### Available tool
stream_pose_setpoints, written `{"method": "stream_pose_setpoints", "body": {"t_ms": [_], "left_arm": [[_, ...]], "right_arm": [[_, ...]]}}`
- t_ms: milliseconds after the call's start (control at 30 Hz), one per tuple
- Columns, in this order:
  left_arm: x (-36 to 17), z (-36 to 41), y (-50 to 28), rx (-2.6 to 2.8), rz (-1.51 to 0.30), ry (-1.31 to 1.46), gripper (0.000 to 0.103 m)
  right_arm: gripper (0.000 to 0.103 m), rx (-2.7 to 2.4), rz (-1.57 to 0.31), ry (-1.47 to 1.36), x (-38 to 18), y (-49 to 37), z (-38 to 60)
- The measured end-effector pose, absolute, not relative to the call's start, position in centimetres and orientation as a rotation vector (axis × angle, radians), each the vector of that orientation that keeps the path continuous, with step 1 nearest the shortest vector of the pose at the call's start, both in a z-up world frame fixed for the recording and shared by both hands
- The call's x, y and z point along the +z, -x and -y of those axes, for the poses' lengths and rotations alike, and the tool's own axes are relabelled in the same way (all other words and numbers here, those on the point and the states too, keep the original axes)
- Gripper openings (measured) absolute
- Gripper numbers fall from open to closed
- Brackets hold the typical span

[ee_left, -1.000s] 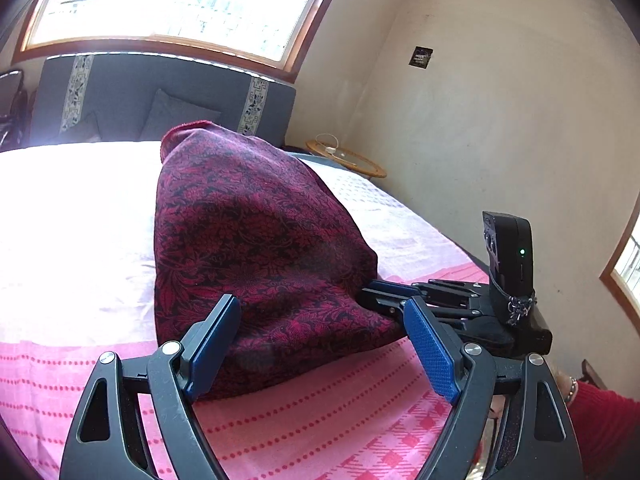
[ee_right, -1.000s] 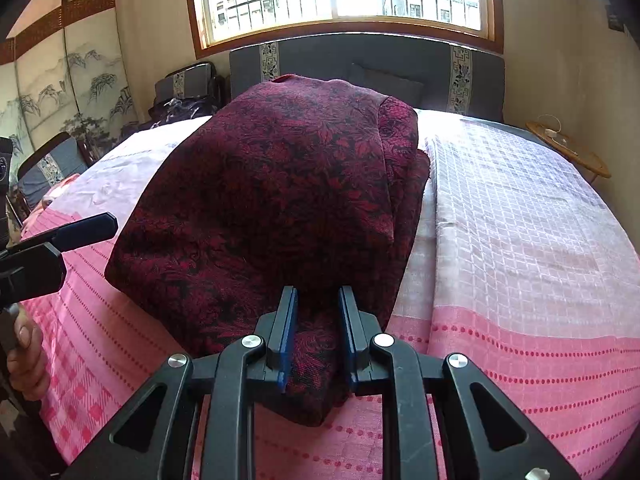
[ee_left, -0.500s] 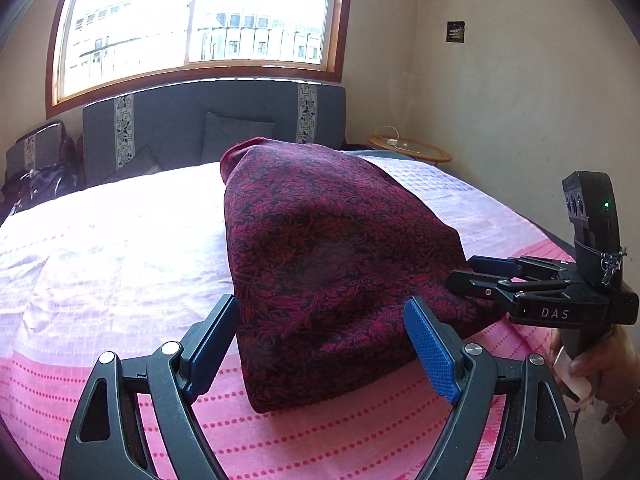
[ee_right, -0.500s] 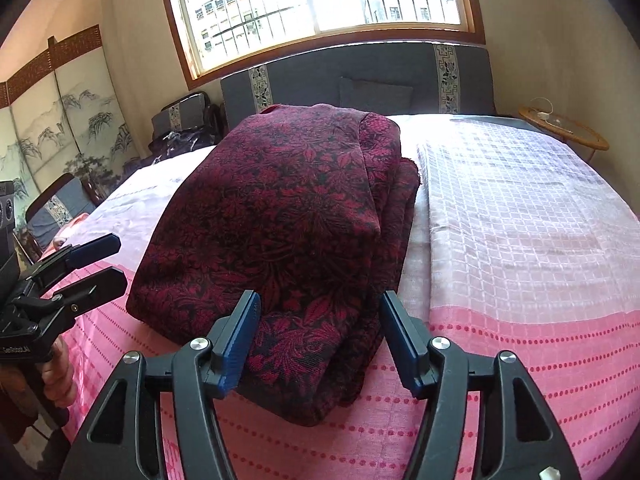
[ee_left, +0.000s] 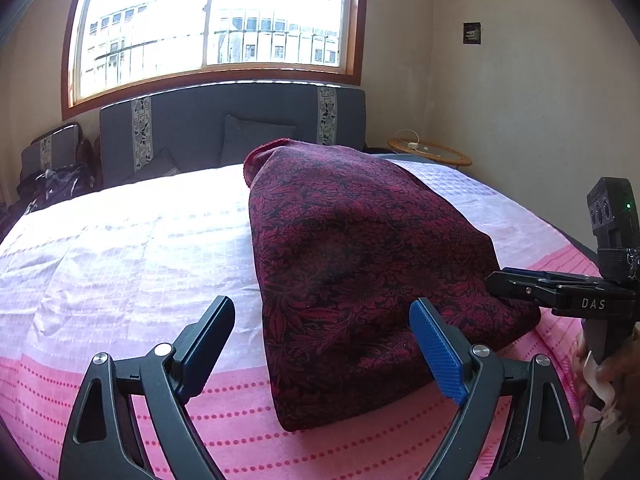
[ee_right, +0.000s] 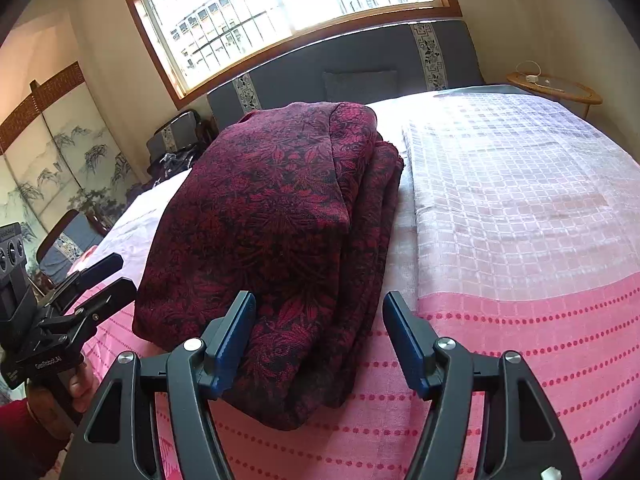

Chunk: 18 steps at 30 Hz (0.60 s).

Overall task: Fold small clothes
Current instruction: 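Open the right tool and withdraw both tools from the bundle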

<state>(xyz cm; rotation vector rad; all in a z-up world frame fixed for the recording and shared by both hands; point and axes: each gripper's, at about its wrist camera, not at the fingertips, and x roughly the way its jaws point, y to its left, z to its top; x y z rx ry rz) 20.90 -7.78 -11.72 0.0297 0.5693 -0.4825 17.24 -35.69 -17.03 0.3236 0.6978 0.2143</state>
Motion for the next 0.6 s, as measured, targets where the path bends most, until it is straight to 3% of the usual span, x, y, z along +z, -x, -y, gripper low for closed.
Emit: {"method": "stream_pose_setpoints", "body": {"t_ms": [67, 167, 433, 600], "left_arm": [[-12.1, 6.7, -21.6, -0.5, -0.578, 0.034, 0.09], [-12.8, 4.8, -22.6, -0.533, -0.604, 0.162, 0.09], [-14.8, 0.5, -24.4, -0.598, -0.654, 0.493, 0.09], [-15.6, 0.6, -24.6, -0.632, -0.694, 0.519, 0.09]], "right_arm": [[0.062, 0.268, -0.684, -0.411, -16.8, -16.7, 36.6], [0.048, 0.323, -0.691, -0.53, -16.8, -16.0, 37.8], [0.048, 0.338, -0.777, -0.677, -17.7, -16.4, 39.0], [0.048, 0.381, -0.831, -0.834, -19.0, -15.3, 39.4]]}}
